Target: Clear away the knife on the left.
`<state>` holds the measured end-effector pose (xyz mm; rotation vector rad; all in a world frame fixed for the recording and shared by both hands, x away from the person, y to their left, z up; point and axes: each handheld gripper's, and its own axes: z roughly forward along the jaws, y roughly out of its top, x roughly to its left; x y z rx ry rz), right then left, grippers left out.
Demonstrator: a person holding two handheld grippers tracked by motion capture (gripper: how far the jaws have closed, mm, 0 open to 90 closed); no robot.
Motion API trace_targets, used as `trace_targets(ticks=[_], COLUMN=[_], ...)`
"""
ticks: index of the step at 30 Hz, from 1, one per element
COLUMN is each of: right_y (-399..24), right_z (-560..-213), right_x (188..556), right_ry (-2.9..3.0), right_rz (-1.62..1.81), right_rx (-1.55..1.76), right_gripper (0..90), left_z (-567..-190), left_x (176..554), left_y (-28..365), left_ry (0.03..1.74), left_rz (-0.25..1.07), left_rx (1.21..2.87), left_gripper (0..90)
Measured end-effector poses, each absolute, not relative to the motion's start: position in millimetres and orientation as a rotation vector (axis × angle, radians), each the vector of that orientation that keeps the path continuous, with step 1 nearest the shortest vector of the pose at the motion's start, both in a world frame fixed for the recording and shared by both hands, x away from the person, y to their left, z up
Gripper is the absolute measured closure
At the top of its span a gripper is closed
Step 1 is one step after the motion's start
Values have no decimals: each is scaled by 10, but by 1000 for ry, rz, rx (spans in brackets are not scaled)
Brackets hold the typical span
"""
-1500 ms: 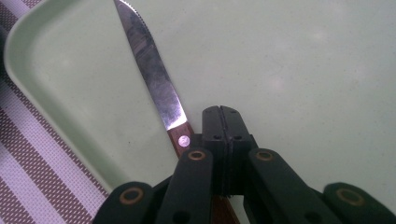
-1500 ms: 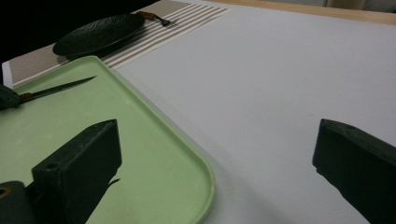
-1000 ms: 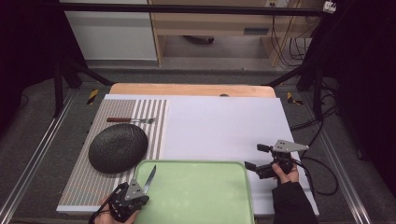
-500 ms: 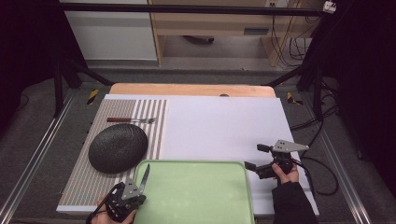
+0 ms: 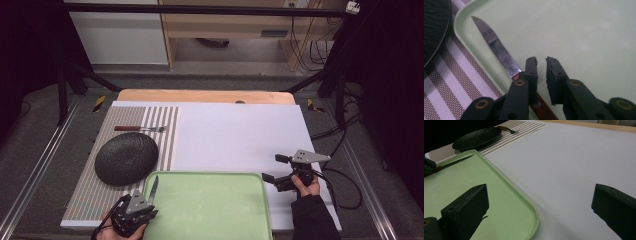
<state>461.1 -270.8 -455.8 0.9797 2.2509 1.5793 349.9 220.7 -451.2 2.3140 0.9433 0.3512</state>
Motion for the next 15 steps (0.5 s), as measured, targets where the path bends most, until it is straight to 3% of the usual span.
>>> trace_targets(ticks=[1,2,13,15], right_y=[-2708,-2706,-2708,-2709], right_z=[-4558,-4559,-4559,-4559], right_x=[4612,4611,4613,4614], right_ry=[2250,2251,2245,2245], right_rz=[1580,1581,1583,1584], right_rx=[980,979,982,983], right_gripper=[14,14,13,13], left_z=[-4502,-4489,-4436,-4433], left_x=[3503,3509,3625,3648], left_y=[2217,2233,2367,2392], left_ry=[934,934,900,894], left_rz=[345,341,309,325], left_rx=[2302,2283,2179,2162], left_gripper=[716,645,294,267])
